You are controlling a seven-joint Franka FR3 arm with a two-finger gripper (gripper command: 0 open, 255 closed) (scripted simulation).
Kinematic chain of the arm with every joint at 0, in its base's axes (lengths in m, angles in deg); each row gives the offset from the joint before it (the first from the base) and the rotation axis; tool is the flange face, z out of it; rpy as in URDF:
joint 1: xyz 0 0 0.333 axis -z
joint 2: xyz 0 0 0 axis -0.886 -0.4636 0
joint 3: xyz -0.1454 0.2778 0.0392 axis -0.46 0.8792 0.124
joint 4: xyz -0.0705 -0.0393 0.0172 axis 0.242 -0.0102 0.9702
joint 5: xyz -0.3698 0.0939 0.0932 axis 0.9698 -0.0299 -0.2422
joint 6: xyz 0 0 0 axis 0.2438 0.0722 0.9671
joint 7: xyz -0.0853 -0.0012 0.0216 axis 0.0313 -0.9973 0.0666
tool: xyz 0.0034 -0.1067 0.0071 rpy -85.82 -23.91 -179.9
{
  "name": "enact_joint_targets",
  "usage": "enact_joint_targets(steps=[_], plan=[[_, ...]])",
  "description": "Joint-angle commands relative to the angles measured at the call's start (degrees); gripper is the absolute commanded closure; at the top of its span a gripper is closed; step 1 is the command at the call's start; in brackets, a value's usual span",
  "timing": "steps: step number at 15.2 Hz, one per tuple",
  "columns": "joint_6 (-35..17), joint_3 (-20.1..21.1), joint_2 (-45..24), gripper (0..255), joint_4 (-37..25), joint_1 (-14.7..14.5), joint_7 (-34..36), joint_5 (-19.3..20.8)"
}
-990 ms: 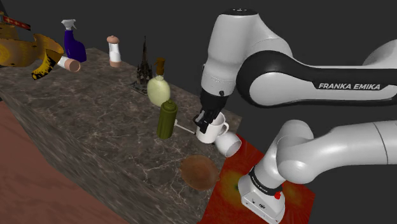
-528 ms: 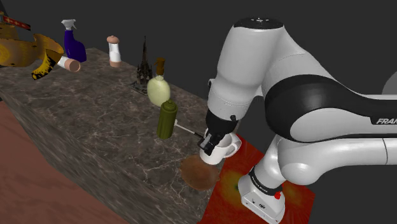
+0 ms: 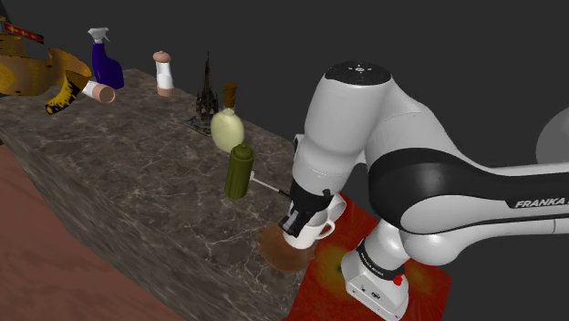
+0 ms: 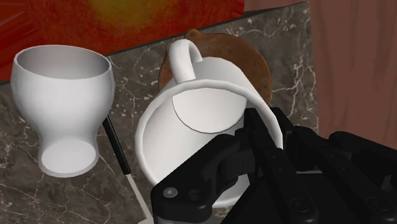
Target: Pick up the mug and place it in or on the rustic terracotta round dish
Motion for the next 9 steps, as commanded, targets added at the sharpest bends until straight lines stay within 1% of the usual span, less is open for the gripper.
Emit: enact_joint_targets(steps=[1,9], plan=[[-1.89,0.61,-0.53,255,1.33,-0.08,-0.06,-0.49],[-9.06,3.21,-3.09,255,5.98,-0.51,-0.05,-2.58]])
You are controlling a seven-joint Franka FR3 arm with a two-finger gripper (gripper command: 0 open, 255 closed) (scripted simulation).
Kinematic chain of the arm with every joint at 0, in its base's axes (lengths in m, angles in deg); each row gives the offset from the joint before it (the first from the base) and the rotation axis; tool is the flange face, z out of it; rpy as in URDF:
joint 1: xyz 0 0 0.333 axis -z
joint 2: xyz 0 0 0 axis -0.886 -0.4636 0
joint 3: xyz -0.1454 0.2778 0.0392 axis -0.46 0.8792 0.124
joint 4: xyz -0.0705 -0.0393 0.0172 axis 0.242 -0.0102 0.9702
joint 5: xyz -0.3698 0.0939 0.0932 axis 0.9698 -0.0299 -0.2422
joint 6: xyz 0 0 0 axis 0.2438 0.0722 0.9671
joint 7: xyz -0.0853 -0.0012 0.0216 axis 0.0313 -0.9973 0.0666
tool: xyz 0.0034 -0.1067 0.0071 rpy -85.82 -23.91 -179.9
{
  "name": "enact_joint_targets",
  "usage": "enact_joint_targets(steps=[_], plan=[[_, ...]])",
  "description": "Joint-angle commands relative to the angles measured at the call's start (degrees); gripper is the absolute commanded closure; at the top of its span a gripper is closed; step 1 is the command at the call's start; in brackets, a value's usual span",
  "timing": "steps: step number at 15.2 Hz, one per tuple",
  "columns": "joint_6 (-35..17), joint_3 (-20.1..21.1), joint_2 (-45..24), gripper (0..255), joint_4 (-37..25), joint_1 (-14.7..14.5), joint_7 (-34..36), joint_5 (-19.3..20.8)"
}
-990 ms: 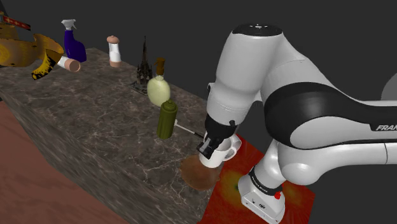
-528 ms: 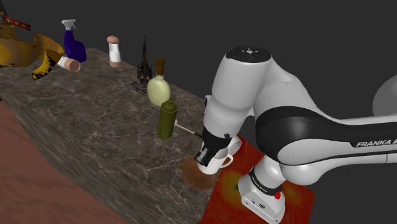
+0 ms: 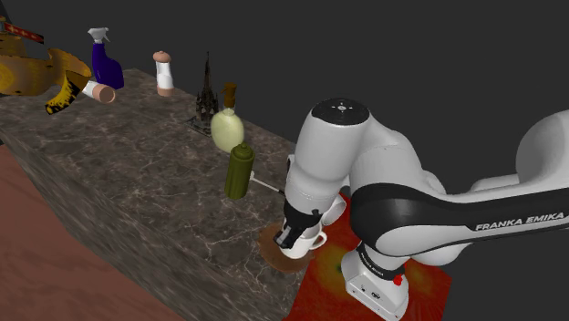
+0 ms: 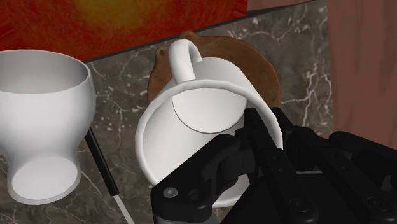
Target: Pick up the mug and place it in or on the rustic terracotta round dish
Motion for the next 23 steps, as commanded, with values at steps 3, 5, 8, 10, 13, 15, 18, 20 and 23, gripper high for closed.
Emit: enact_joint_targets(steps=[3,5,8,10,13,15,18,20,23], plan=[[-1.33,0.41,-0.42,255,0.88,-0.09,-0.06,-0.37],[-1.33,0.41,-0.42,255,0.88,-0.09,-0.06,-0.37],[-1.33,0.41,-0.42,255,0.88,-0.09,-0.06,-0.37],[-1.33,0.42,-0.42,0,0.88,-0.09,-0.06,-0.38],[-1.33,0.42,-0.42,0,0.88,-0.09,-0.06,-0.38],[0.95,-0.35,0.42,0,-0.60,0.05,0.00,0.27],[6.88,-2.29,1.97,0,-5.06,0.53,0.19,2.00],[6.88,-2.31,1.97,0,-5.05,0.52,0.20,2.01],[6.87,-2.30,1.96,0,-5.06,0.52,0.20,2.01]])
